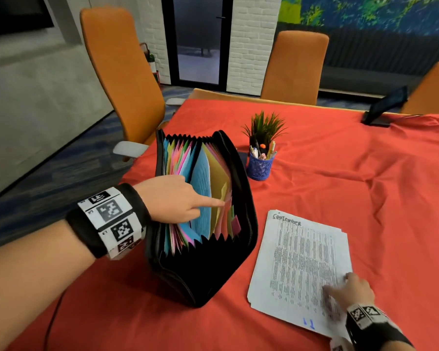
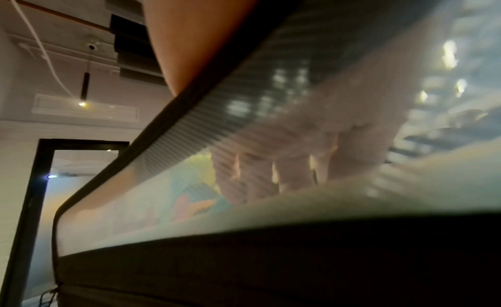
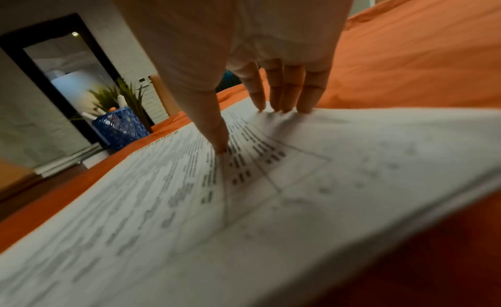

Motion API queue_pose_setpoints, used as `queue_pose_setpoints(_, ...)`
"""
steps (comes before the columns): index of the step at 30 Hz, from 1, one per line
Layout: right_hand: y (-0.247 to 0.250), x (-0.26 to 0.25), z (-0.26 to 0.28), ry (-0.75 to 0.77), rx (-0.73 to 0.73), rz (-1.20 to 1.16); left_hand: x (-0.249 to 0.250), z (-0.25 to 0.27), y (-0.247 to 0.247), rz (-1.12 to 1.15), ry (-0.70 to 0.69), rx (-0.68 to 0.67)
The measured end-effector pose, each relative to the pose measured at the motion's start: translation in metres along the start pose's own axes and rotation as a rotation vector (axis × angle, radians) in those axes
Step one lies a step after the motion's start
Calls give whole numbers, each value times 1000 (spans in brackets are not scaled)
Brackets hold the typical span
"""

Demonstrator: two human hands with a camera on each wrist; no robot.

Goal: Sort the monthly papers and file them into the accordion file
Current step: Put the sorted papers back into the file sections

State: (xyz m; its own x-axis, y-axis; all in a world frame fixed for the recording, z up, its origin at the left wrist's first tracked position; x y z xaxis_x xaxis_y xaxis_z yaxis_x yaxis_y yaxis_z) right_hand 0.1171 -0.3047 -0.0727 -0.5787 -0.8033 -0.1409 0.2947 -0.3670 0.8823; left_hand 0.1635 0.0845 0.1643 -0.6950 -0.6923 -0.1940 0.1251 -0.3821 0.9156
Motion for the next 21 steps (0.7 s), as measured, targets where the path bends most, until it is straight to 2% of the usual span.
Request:
queue_pose_setpoints(5,2,3,1,-108,-90,-204,-14,2,11,226,37,175)
queue_pose_setpoints(11,9,7,2,-147,-83,-278,-28,10,19,251,145,310)
queue_pose_setpoints(15,15,-6,8,-49,15,-170,-37,4,5,278,234,189)
queue_pose_setpoints(18,12,-12,15,41,57,-224,-39,0,-1,325,256,111)
queue_pose_setpoints(21,16,-5,18,50,82,-349,-42,-1,-1,332,274,119)
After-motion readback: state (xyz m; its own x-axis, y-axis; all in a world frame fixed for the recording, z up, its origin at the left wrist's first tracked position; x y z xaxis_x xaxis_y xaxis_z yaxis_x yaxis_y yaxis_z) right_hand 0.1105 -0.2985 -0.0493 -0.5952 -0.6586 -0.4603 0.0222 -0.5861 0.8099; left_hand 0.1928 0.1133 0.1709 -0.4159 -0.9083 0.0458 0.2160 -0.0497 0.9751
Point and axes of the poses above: each hand's wrist, its own z-axis away from the middle knuckle, its own y-axis out of the back of the hand, x = y × z, the point moved 10 cm from there along -z, towards the middle knuckle, and after that the axes turned 7 degrees about -x, right-handed, at the moved point
